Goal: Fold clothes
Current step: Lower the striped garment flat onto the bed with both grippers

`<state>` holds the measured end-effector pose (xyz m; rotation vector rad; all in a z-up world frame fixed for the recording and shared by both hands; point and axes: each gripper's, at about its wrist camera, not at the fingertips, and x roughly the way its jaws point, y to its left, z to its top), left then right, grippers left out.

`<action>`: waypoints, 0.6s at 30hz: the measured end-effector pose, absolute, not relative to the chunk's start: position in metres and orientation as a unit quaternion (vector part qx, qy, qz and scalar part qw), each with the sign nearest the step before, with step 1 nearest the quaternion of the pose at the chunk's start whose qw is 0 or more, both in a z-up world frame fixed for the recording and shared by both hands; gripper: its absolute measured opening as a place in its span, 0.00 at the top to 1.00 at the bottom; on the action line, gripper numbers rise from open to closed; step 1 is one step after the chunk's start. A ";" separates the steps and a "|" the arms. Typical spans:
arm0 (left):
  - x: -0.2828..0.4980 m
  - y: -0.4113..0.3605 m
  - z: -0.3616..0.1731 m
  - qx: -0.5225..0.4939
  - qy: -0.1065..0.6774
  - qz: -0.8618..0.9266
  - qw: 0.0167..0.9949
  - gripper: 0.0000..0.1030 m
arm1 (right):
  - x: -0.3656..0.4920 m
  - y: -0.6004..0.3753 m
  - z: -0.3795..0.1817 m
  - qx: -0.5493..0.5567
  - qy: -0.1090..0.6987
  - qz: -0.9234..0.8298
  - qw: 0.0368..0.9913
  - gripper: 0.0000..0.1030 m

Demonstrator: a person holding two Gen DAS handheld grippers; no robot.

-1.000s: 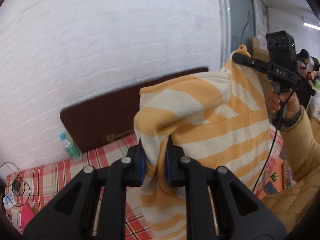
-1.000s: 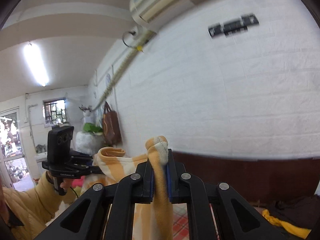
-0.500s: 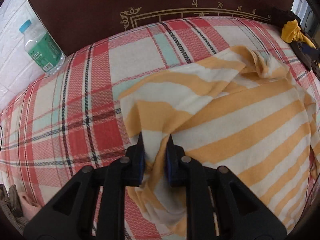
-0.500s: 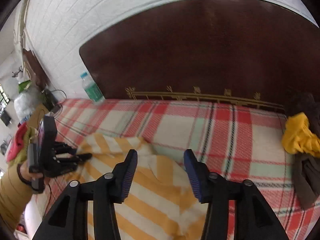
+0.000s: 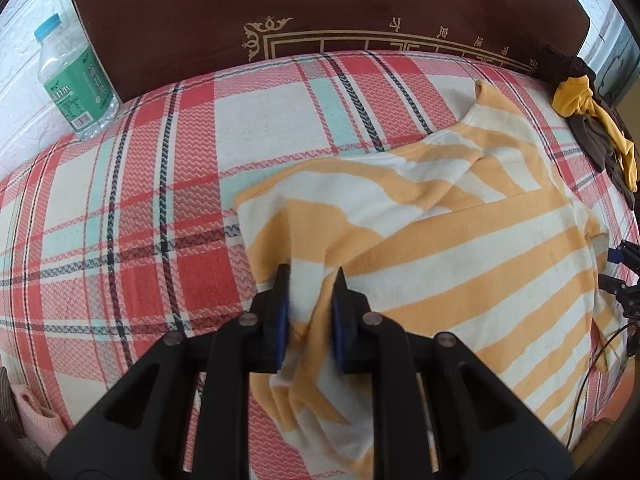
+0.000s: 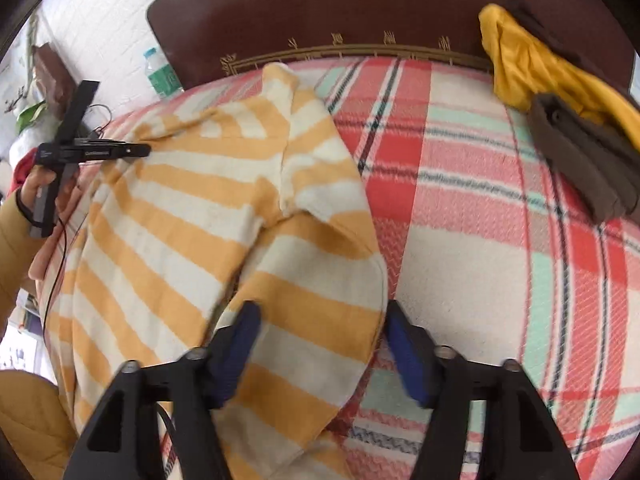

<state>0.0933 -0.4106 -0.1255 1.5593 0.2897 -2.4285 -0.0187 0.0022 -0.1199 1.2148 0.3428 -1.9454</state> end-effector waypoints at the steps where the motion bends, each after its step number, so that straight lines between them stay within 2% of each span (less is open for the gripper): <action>1: 0.094 -0.410 -0.125 0.533 0.100 -0.832 0.120 0.82 | -0.017 0.002 -0.122 0.480 0.142 -0.769 0.396 0.77; 2: 0.094 -0.410 -0.125 0.532 0.100 -0.832 0.120 0.82 | -0.015 0.002 -0.124 0.480 0.148 -0.770 0.393 0.94; 4: 0.095 -0.409 -0.123 0.530 0.101 -0.834 0.119 0.82 | -0.013 -0.001 -0.124 0.471 0.173 -0.778 0.378 0.95; 9: 0.096 -0.408 -0.119 0.518 0.113 -0.840 0.111 0.82 | -0.013 -0.011 -0.081 0.358 0.291 -0.833 0.303 0.95; 12: 0.096 -0.407 -0.120 0.515 0.118 -0.842 0.107 0.82 | -0.013 -0.017 -0.055 0.283 0.358 -0.853 0.253 0.92; 13: 0.096 -0.408 -0.123 0.517 0.121 -0.840 0.108 0.82 | -0.013 -0.019 -0.047 0.257 0.379 -0.857 0.236 0.83; 14: 0.097 -0.409 -0.125 0.519 0.124 -0.839 0.109 0.82 | -0.012 -0.021 -0.047 0.270 0.382 -0.847 0.254 0.69; 15: 0.098 -0.411 -0.128 0.521 0.127 -0.837 0.111 0.81 | -0.009 -0.021 -0.054 0.312 0.363 -0.824 0.302 0.63; 18: 0.102 -0.415 -0.133 0.522 0.138 -0.834 0.115 0.80 | 0.001 -0.005 -0.070 0.390 0.282 -0.787 0.385 0.62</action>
